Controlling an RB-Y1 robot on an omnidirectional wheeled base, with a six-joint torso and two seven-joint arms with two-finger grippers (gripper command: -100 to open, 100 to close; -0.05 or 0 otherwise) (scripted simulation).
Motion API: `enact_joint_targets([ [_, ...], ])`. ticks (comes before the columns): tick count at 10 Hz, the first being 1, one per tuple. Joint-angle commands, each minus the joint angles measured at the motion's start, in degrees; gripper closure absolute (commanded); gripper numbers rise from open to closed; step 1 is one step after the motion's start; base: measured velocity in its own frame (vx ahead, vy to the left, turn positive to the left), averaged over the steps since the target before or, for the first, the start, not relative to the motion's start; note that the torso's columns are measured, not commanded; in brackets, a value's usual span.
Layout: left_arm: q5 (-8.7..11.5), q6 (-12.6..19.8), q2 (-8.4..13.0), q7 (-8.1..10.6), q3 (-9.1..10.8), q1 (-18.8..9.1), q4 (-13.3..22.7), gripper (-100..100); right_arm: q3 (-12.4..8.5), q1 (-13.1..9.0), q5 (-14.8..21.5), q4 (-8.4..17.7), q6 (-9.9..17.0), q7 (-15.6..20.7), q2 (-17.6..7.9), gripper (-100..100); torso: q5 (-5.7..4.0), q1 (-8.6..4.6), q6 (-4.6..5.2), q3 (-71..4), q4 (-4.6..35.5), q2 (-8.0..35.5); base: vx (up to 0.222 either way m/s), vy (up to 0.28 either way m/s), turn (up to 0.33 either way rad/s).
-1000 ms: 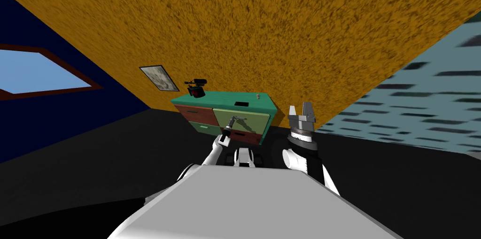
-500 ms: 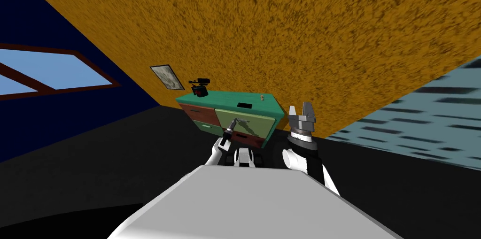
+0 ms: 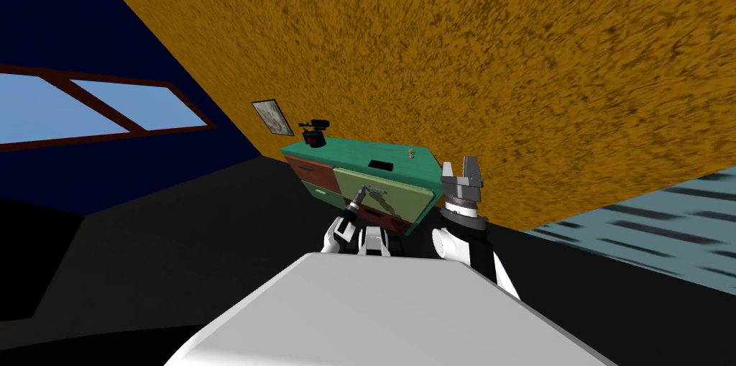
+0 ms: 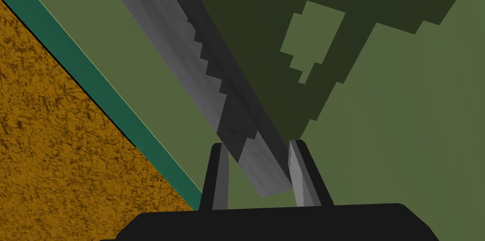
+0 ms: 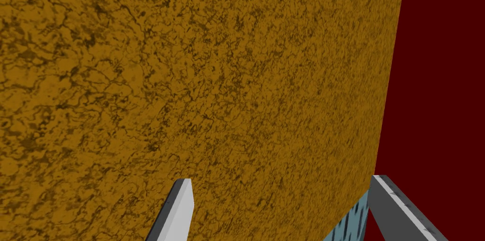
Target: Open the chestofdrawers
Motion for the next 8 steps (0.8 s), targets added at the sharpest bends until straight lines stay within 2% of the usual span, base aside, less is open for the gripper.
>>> enact_joint_targets([
  [1,-0.5,1.2,0.5,0.73,-3.43,4.8,-4.7,100,0.0,0.0,0.0,0.0,0.0,0.0,0.0,0,-0.02,0.01,-0.05,0.0,0.0,0.0,0.082,-0.023,0.126],
  [2,-0.5,1.2,0.5,0.73,-3.43,4.8,-4.7,100,0.0,0.0,0.0,0.0,0.0,0.0,0.0,0,-0.01,-0.06,0.06,0.1,0.0,0.1,0.039,-0.008,-0.008],
  [3,-1.0,1.9,0.7,1.31,-5.98,6.7,-7.3,100,0.0,0.0,0.0,0.0,0.0,0.0,0.0,0,0.01,-0.13,0.17,0.1,0.0,0.2,0.066,-0.003,0.224],
  [4,-1.0,1.9,0.7,1.31,-6.52,8.1,-8.6,100,0.0,0.0,0.0,0.0,0.0,0.0,0.0,0,-0.02,-0.24,0.17,0.1,0.0,0.2,0.06,-0.015,0.14],
  [5,-1.0,1.9,0.7,1.31,-6.52,8.3,-8.7,100,0.0,0.0,0.0,0.0,0.0,0.0,0.0,0,-0.04,-0.33,0.23,0.1,0.1,0.2,0.034,-0.003,0.006],
  [6,-0.9,1.8,0.7,1.4,-6.06,7.4,-8.5,100,0.0,0.0,0.0,0.0,0.0,0.0,0.0,0,-0.04,-0.38,0.31,0.2,0.2,0.3,0.013,0.004,0.0],
  [8,-1.2,3.6,0.7,1.74,-6.77,7.6,-10.2,100,0.0,0.0,0.0,0.0,0.0,0.0,0.0,0,-0.02,-0.21,0.22,0.4,0.3,0.8,-0.135,0.048,0.014],
])
